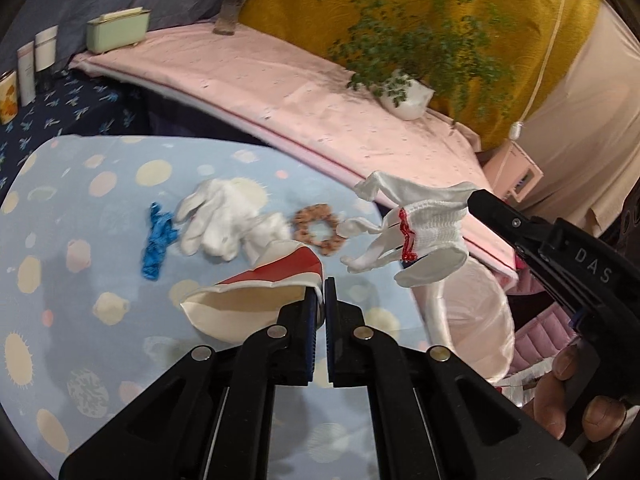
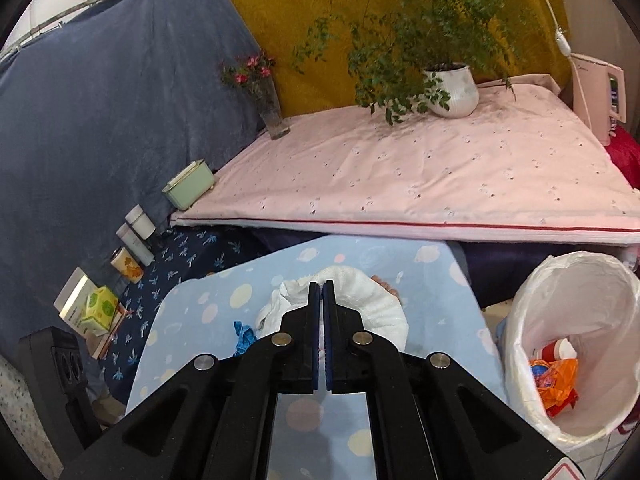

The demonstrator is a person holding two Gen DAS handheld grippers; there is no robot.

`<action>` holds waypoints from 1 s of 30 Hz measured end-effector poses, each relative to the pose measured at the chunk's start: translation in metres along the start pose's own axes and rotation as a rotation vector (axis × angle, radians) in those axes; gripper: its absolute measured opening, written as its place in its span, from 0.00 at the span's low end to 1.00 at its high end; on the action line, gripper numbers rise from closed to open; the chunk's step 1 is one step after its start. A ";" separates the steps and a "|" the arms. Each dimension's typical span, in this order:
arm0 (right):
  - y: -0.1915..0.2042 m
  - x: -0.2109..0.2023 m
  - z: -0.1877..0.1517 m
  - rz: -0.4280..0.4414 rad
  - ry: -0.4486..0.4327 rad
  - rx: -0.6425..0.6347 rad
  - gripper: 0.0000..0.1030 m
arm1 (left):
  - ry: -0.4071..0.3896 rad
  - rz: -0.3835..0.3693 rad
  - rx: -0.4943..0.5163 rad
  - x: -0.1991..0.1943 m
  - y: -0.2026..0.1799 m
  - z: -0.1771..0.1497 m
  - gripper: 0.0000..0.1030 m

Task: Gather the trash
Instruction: 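Carry the Santa hat and white glove over the bin and release both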

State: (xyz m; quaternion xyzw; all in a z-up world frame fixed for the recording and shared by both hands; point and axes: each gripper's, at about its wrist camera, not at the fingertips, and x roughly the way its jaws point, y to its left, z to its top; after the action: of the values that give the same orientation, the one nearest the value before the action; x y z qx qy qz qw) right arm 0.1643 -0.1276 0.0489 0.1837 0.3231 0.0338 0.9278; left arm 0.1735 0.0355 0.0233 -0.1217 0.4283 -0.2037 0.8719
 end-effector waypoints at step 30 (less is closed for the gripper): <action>-0.191 -0.108 -0.015 -0.253 -0.115 0.238 0.03 | 0.133 -0.213 0.306 0.071 -0.223 -0.025 0.04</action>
State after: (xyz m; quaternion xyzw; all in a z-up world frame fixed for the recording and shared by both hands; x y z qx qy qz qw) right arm 0.0591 -0.3206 0.0325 0.2519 0.2916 -0.1322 0.9133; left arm 0.1366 -0.1956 0.0445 -0.0186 0.4337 -0.3649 0.8237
